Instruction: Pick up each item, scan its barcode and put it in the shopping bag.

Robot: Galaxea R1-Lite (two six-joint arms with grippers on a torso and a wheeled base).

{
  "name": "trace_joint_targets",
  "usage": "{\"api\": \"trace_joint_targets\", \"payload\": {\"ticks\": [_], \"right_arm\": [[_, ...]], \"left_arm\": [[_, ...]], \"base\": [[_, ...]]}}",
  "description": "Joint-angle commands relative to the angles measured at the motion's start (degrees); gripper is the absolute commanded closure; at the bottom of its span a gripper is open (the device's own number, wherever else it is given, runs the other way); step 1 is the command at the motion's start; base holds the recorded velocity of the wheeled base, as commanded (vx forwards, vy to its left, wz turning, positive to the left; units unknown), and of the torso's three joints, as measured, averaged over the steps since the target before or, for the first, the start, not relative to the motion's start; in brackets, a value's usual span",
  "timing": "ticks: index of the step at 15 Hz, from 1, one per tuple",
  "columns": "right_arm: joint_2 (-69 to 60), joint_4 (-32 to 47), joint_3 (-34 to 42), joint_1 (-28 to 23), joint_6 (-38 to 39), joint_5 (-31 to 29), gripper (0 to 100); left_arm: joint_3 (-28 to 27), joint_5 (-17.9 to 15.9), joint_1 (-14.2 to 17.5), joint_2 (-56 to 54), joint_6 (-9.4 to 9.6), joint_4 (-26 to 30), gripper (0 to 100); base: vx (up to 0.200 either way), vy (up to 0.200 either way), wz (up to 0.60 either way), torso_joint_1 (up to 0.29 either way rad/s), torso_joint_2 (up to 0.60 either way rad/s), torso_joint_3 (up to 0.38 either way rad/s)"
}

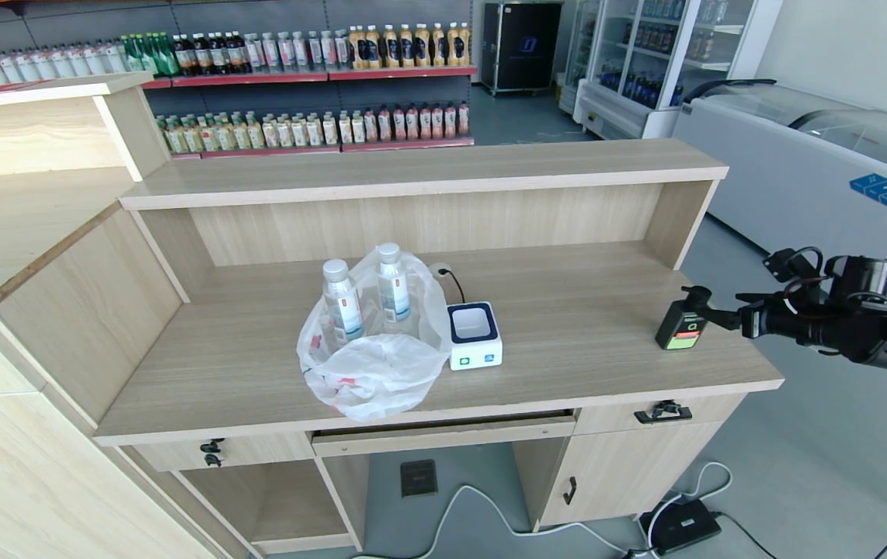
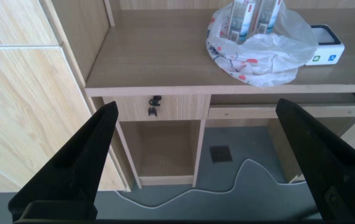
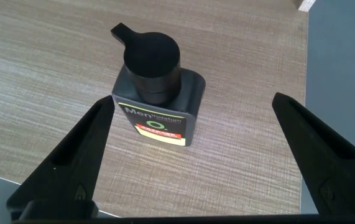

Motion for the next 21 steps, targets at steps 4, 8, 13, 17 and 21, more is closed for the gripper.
{"api": "trace_joint_targets", "payload": {"ticks": [4,8,13,17,21], "right_arm": [[1.5,0.0,-1.3,1.2,0.0,0.0,0],[2.3,-0.1,-1.7,2.1,0.0,0.0,0],[3.5,-0.1,-3.3,2.7,0.0,0.0,0],[4.3,-0.2,-3.6,3.1,0.0,-0.1,0],[5.0,-1.0,-3.8,3.4,0.0,0.0,0]], "left_arm": [[0.0,0.0,0.0,0.0,-0.04,0.0,0],[0.0,0.0,0.0,0.0,-0.04,0.0,0],[0.0,0.0,0.0,0.0,-0.04,0.0,0],[0.0,0.0,0.0,0.0,-0.04,0.0,0],[0.0,0.0,0.0,0.0,-0.04,0.0,0]], "base": [[0.0,0.0,0.0,0.0,0.0,0.0],[0.0,0.0,0.0,0.0,0.0,0.0],[0.0,0.0,0.0,0.0,0.0,0.0],[0.0,0.0,0.0,0.0,0.0,0.0],[0.0,0.0,0.0,0.0,0.0,0.0]]}}
